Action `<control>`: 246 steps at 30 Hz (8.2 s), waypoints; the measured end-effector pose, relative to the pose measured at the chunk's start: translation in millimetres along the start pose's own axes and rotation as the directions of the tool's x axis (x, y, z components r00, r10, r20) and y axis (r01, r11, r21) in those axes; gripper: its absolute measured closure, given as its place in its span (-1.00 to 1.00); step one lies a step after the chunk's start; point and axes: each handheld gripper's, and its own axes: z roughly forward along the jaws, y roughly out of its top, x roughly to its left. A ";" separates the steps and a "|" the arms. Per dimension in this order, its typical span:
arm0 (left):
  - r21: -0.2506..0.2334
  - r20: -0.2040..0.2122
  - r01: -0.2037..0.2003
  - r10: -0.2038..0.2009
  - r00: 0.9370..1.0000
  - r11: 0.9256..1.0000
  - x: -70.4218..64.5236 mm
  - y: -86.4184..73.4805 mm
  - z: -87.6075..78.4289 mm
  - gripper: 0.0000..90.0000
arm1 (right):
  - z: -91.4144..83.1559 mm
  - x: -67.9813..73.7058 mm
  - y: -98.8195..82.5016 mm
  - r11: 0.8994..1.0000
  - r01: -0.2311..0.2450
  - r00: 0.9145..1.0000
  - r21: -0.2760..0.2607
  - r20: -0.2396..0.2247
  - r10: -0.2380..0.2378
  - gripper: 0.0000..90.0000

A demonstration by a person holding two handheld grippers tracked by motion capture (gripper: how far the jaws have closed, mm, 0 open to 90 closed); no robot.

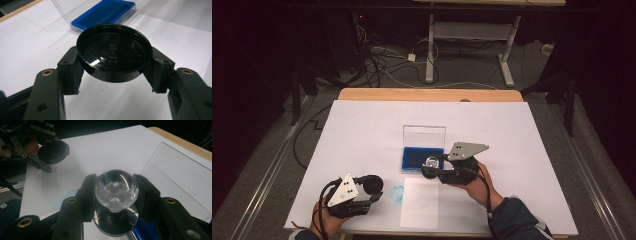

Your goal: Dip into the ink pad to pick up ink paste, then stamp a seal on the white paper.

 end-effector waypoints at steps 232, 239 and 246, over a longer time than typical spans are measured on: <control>-0.009 0.004 -0.009 0.009 1.000 1.000 0.7 -0.1 -1.8 -0.18 | 30.0 48.2 -47.1 0.994 0.063 0.985 0.092 -0.163 -0.047 0.27; -0.010 0.004 -0.009 0.009 1.000 1.000 0.6 0.3 -1.4 -0.19 | 30.2 47.3 -47.3 0.994 0.057 0.985 0.092 -0.170 -0.041 0.27; -0.018 -0.002 -0.007 0.007 1.000 1.000 1.4 0.0 -3.7 -0.18 | 27.7 46.6 -42.6 0.995 0.047 0.984 0.093 -0.178 -0.029 0.27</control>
